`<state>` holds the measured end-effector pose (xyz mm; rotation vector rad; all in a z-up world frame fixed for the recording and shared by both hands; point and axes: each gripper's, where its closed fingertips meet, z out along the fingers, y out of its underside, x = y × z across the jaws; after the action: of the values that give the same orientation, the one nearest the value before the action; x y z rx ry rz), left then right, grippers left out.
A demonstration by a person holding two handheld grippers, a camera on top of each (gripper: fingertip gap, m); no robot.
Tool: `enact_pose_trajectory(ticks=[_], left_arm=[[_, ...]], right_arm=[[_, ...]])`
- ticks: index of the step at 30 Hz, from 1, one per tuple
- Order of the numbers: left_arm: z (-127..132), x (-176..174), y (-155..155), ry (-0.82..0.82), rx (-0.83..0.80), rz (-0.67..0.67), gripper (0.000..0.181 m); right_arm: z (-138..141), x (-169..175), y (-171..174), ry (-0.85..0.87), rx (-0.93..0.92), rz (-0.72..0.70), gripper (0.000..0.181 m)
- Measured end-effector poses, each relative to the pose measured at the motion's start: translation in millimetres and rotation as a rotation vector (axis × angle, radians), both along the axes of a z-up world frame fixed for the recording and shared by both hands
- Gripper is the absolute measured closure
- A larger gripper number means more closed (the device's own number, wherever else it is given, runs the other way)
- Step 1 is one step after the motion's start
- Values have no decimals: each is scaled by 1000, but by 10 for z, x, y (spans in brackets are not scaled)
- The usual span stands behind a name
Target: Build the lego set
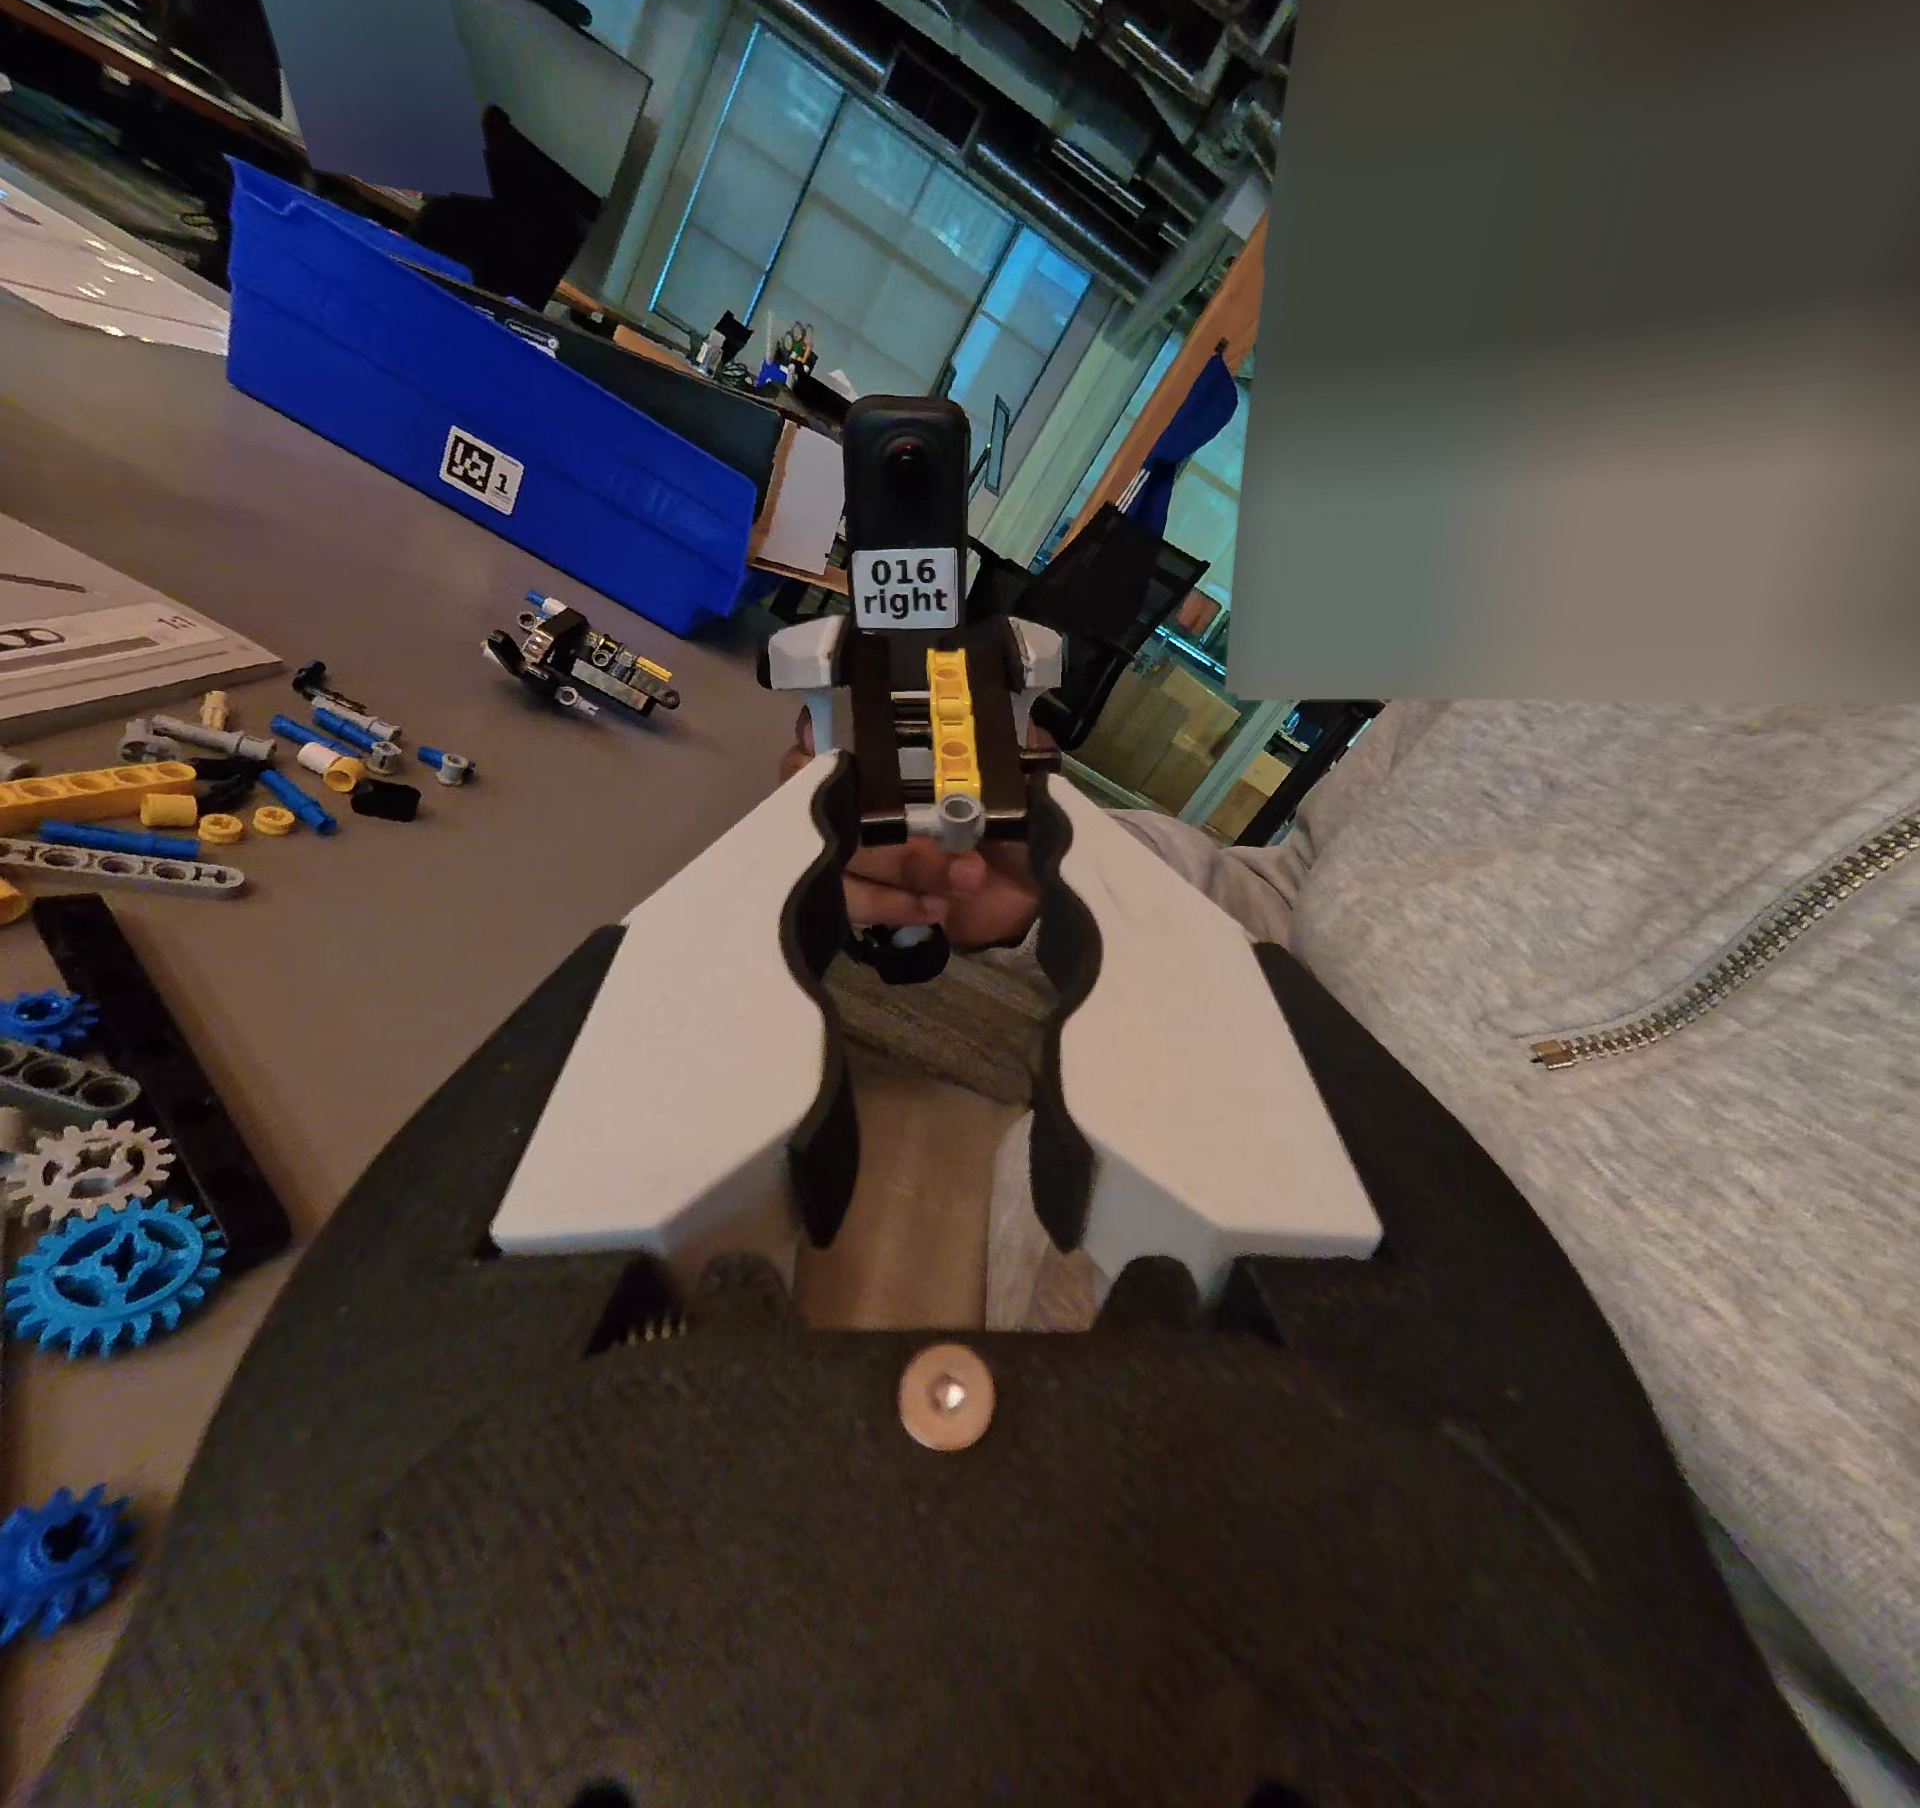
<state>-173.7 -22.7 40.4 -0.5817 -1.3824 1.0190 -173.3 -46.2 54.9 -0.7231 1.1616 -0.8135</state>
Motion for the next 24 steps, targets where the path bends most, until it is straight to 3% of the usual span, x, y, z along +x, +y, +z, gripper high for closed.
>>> enact_pose_trajectory(ticks=[13, 24], left_arm=[[28, 46, -24, 59, 28, -8, 149], [51, 80, -57, 106, 71, -24, 148]], right_arm=[[-135, 29, 24, 48, 100, 69, 150], [-146, 49, 44, 72, 71, 55, 156]])
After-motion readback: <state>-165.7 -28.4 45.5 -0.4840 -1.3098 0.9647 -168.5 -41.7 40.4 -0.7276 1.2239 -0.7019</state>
